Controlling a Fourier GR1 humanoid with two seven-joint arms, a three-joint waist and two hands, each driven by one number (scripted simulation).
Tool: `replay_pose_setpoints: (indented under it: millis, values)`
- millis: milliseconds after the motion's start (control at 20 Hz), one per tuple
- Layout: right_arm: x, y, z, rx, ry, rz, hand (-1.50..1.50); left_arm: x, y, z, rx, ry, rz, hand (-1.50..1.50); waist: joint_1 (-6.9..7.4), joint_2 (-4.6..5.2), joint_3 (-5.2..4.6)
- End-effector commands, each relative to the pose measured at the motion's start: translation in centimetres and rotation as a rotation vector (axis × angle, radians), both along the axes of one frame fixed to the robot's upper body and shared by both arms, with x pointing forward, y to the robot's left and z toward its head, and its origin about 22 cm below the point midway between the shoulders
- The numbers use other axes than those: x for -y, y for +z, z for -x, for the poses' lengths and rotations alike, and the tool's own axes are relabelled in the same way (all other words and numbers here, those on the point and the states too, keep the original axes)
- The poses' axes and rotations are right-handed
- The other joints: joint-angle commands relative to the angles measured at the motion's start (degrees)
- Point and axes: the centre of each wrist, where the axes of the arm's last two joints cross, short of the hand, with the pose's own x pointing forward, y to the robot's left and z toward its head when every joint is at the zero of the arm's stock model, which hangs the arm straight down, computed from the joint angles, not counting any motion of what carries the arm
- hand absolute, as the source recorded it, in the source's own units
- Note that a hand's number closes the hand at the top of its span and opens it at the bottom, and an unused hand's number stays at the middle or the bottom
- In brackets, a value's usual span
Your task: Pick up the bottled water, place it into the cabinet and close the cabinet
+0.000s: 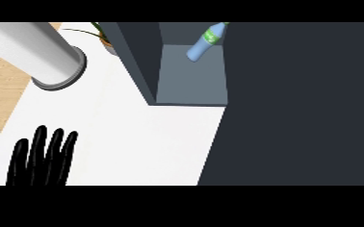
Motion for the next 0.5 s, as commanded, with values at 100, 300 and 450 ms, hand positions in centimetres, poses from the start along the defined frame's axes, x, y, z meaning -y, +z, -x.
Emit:
replay_pose_setpoints:
  millis: [100, 300, 450]
  values:
    - [-4.1, 2.7, 1.0, 0.064, 0.155, -0.068, 1.50, -3.1, 1.7, 2.5, 0.007, 0.010, 0.013, -1.50, 0.56, -0.73, -0.32]
    - [-6.0, 3.0, 0.5, 0.061, 0.182, -0.048, 1.50, -4.3, 0.8, 3.3, 0.000, 0.011, 0.017, -1.50, 1.39, -0.74, -0.42]
    - [-7.1, 4.3, -0.1, 0.053, 0.171, -0.078, 1.50, -5.9, 1.7, 3.5, 0.004, 0.015, 0.022, -1.50, 1.00, -0.49, -0.37]
